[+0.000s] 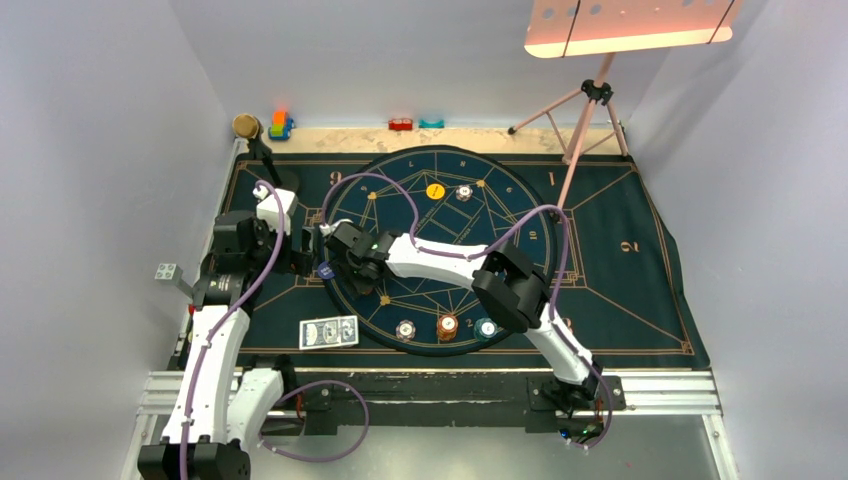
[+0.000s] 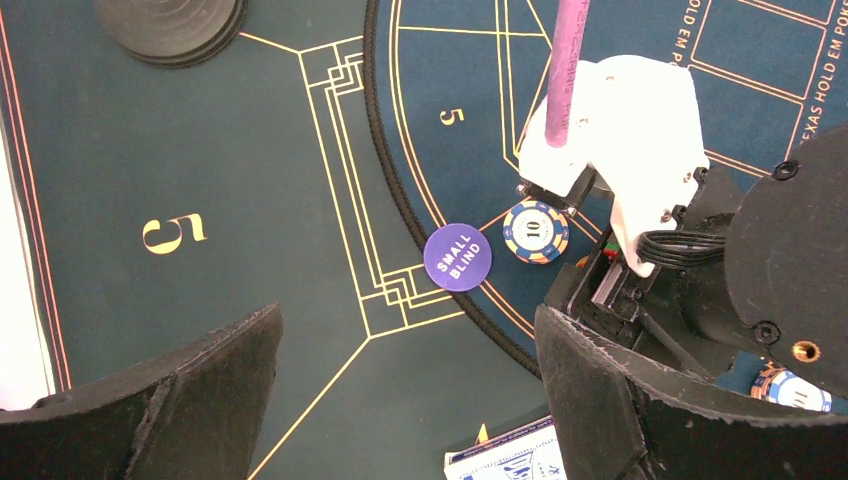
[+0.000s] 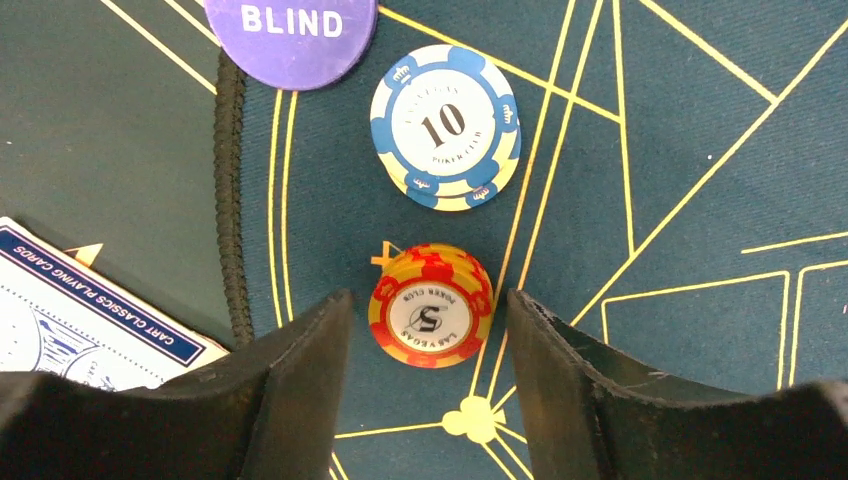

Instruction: Distribute texas hold em gaming equipment

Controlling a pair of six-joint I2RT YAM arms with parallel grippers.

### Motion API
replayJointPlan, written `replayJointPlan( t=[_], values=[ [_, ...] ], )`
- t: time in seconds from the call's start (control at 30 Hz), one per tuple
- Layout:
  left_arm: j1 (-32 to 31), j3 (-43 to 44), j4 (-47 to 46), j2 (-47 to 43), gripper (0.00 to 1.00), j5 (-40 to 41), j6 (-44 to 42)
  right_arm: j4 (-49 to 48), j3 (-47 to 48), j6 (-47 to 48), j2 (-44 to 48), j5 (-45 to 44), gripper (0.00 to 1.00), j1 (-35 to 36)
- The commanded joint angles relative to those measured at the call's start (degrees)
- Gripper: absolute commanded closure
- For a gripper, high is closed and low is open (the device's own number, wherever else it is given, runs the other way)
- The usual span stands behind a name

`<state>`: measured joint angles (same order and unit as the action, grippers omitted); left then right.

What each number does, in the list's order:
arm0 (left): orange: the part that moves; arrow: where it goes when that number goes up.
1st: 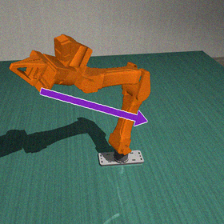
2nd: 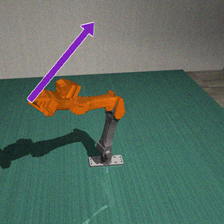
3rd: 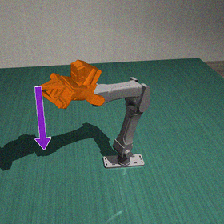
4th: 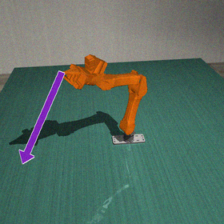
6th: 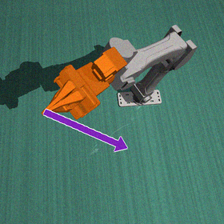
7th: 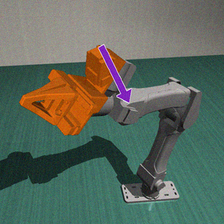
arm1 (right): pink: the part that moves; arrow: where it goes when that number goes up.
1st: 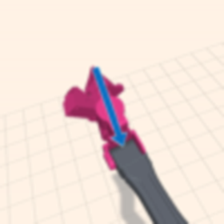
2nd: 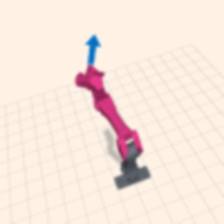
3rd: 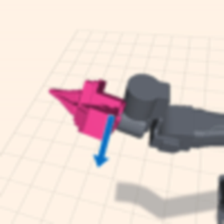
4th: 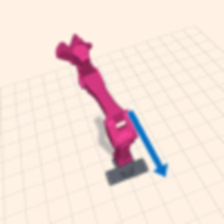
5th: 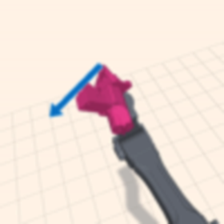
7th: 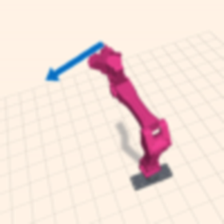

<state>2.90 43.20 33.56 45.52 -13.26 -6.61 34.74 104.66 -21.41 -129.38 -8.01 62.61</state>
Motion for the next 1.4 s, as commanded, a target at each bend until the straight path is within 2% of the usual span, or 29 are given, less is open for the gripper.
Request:
replayJointPlan(
  t=[0.0,0.13,0.3,0.47,0.73,1.03,1.37],
  values=[
    [0.43,0.22,-1.63,0.13,0.0,-0.26,0.32,-1.35,0.37,0.49,2.23,0.13,0.32,-0.21],
    [0.42,0.14,-1.57,0.08,0.0,-0.56,0.25,-1.98,-2.48,0.51,5.79,-0.34,0.18,-1.02],
    [0.45,0.06,-1.57,-0.17,0.0,-0.54,0.21,-1.2,-6.86,0.3,13.77,-2.43,0.16,-1.73],
    [0.44,0.05,-1.61,-0.17,0.0,-0.58,0.17,0.35,-17.04,-1.14,25.2,-4.63,0.16,-2.19],
    [0.43,-0.22,-1.61,-0.84,0.0,-1.31,-0.21,4.45,-32.73,-5.93,37.31,-7.17,0.11,-2.15],
    [0.51,-0.31,-1.59,-0.76,0.0,-1.69,-0.34,6.34,-39.31,-8.79,42.35,-7.46,0.05,-1.3],
    [0.51,-0.31,-1.68,-0.55,0.0,-1.69,-0.47,4.98,-43.56,-10.18,43.24,-4.53,0.04,1.23]
  ],
)
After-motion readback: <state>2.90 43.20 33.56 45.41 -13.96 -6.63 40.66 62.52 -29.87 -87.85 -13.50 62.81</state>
